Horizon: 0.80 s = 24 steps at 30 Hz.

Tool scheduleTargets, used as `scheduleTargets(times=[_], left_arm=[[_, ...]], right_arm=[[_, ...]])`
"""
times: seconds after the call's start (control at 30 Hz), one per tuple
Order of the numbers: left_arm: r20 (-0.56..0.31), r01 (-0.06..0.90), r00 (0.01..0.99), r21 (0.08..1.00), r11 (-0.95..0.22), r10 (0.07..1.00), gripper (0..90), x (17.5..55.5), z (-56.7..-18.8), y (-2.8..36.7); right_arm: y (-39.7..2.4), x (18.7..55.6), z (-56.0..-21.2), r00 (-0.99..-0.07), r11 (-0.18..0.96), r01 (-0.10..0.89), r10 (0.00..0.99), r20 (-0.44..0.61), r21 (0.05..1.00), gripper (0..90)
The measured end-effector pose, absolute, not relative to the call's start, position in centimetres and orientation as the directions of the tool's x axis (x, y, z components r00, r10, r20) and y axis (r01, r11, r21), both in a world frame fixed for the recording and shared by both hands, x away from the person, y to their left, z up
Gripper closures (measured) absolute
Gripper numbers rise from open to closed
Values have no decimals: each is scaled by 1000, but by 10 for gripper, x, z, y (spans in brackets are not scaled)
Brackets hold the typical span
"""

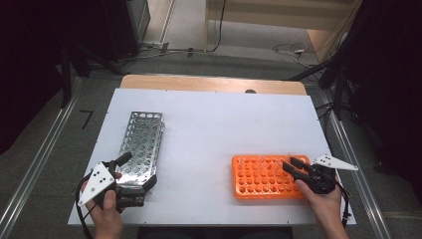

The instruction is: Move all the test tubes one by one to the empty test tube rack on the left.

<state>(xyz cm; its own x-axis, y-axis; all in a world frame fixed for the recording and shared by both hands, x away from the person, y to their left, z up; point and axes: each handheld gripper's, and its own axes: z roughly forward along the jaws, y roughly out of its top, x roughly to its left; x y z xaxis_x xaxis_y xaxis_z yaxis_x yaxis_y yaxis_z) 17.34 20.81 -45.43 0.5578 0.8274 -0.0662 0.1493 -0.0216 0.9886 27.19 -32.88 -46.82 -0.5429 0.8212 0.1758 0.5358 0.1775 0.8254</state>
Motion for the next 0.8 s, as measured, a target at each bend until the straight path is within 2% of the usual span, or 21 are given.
scheduleTargets(times=[0.2, 0.33, 0.63, 0.8], left_arm=[[-68, 151, 567, 988, -23, 821, 0, 172, -455, 208], [-66, 156, 576, 987, -30, 815, 0, 173, -454, 205], [-45, 164, 574, 985, -61, 818, 0, 173, -451, 196], [-43, 163, 595, 984, -69, 802, 0, 176, -448, 190]], right_arm=[[-319, 274, -472, -553, 238, 537, 824, 124, 809, 655], [-320, 275, -472, -547, 221, 545, 825, 143, 808, 666], [-311, 271, -472, -530, 272, 519, 846, 56, 810, 731], [-310, 271, -470, -504, 256, 543, 861, 67, 800, 744]])
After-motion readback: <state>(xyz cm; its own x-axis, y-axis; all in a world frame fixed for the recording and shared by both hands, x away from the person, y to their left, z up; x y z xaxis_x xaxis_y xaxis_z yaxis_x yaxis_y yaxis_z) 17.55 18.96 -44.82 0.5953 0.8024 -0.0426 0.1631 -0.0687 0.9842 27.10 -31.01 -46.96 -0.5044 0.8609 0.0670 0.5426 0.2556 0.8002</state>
